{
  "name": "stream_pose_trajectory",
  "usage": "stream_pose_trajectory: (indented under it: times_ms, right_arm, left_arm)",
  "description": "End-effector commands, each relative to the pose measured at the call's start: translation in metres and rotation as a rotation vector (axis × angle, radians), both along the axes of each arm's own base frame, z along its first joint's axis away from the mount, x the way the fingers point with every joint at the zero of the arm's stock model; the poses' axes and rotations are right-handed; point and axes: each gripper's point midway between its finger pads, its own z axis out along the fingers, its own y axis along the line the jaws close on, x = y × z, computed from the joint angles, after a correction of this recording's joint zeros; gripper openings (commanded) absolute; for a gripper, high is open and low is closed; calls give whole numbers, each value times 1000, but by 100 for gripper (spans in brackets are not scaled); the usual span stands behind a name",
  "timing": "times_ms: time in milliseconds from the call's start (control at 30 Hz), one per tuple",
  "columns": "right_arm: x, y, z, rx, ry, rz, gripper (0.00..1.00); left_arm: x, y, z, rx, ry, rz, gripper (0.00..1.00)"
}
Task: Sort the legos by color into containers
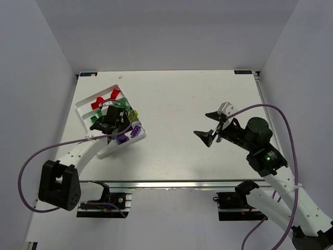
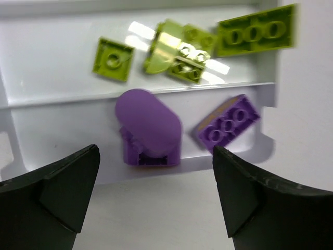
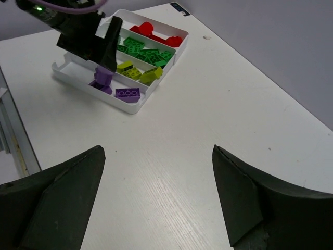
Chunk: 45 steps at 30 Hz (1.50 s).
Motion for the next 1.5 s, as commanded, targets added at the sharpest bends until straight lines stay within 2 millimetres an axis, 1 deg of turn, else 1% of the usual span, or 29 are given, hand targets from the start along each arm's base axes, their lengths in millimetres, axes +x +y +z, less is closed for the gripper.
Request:
stream_pose_trajectory:
  times_ms: [0,33,67,100,133,167,200,233,267,300,333,367,400,433,467,500,567,600,667,700,767,800,867,933,967,1200,1333,1467]
  right_arm:
    - [19,-5,7,48,-6,-107,89]
    - [26,-8,7,48,13,-144,89]
    - [35,-8,-1,47,64,-183,89]
    - [44,-11,-5,30,84,-226,89]
    - [49,-10,-10,9,109,-241,89]
    - [57,-8,-20,-21,155,-259,89]
    - [63,-10,-25,-30,185,-295,89]
    - [66,-10,-30,-46,211,-308,89]
    - [71,-8,-40,-79,252,-315,89]
    - [71,-6,-43,-93,260,-306,89]
    - [71,-5,-47,-105,262,-298,89]
    - [71,-5,-48,-111,257,-291,89]
    - [69,-3,-50,-121,236,-263,90]
    - [67,-2,-50,-119,221,-250,89]
    - [65,-3,-46,-109,197,-243,89]
    - [65,-3,-46,-104,184,-242,89]
    - [66,-8,-39,-93,151,-266,89]
    - [67,-10,-39,-92,143,-279,89]
    - [73,-18,-34,-71,122,-335,89]
    - [75,-21,-29,-46,114,-361,89]
    - [79,-25,-25,-23,97,-397,90]
    - [85,-32,-24,-13,87,-452,89]
    - [89,-38,-23,8,87,-498,89]
    - [91,-39,-27,3,94,-511,90]
    - [94,-40,-21,24,74,-524,89]
    - [96,-44,-24,3,53,-528,89]
    - [90,-41,-22,10,34,-483,89]
    - [90,-41,-22,8,31,-479,89]
  left_arm:
    - [27,-23,70,-59,-222,-164,98]
    - [29,-35,81,-96,-267,-237,98]
    - [22,-64,84,-200,-288,-388,98]
    - [30,-84,109,-260,-409,-489,98]
    - [26,-98,124,-314,-474,-556,98]
    - [25,-109,134,-362,-519,-611,98]
    - [24,-127,154,-423,-605,-709,98]
    - [26,-134,155,-445,-615,-736,98]
    - [28,-137,159,-453,-629,-756,98]
    - [31,-144,171,-458,-671,-800,98]
    - [34,-147,173,-453,-677,-824,98]
    - [40,-150,166,-446,-656,-836,98]
    - [43,-151,169,-425,-668,-861,98]
    - [43,-155,167,-426,-660,-890,98]
    - [44,-155,165,-421,-650,-898,98]
    - [43,-155,161,-408,-628,-908,98]
    - [38,-154,170,-389,-645,-935,98]
    - [36,-152,174,-348,-667,-960,98]
    - [27,-143,181,-287,-705,-963,98]
    - [27,-137,180,-253,-715,-950,98]
    - [20,-133,185,-234,-725,-951,98]
    - [14,-131,198,-230,-775,-950,98]
    - [9,-130,204,-229,-816,-947,98]
    - [5,-129,211,-228,-839,-954,98]
    - [5,-128,213,-222,-839,-948,98]
    - [3,-126,218,-225,-853,-946,98]
    - [3,-127,219,-233,-855,-948,98]
    - [4,-126,217,-237,-852,-944,98]
